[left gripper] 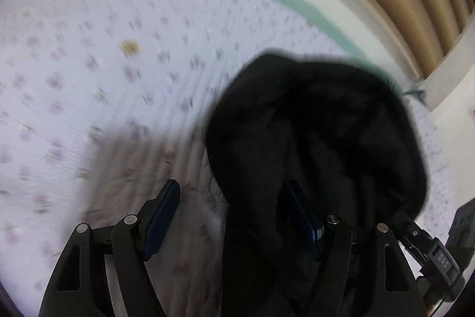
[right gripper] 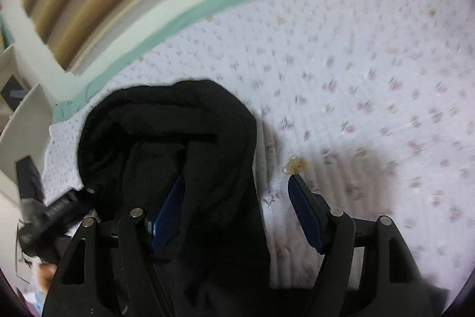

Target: Fold large clothes

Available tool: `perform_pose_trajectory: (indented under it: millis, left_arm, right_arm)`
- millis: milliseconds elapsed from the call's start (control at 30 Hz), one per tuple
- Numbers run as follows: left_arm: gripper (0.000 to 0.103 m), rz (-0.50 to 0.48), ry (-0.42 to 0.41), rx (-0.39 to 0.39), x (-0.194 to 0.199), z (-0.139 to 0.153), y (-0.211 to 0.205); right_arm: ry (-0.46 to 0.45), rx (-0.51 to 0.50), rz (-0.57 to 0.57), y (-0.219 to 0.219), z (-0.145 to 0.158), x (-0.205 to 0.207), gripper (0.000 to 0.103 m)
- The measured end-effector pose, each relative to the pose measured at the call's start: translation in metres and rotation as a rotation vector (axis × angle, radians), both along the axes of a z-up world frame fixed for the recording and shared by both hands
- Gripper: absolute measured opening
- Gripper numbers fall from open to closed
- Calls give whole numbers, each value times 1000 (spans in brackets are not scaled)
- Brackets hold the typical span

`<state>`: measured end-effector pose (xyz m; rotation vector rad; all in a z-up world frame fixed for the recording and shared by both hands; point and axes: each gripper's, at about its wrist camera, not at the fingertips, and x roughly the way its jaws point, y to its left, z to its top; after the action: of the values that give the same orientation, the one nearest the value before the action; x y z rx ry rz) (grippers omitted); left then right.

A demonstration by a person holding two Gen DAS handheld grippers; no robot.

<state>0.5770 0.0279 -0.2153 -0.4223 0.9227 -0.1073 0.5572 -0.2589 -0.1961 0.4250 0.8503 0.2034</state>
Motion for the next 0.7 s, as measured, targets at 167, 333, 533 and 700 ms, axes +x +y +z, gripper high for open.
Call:
perform_pose_trajectory:
  millis: [167, 333, 533, 700]
  left_arm:
    - [12, 9, -152, 22, -35, 35, 7]
    - [15, 39, -145, -34, -68, 52, 40]
    - [15, 15, -7, -217, -51, -20, 57]
    - [17, 7, -44, -207, -55, -17, 59]
  right_arm:
    - [-65, -74, -40, -3, -1, -10, 15]
    - [-167, -95, -84, -28, 17, -37, 14]
    - [-49, 33, -47, -38, -24, -24, 21]
    - [-114, -16, -69, -37, -12, -37, 41]
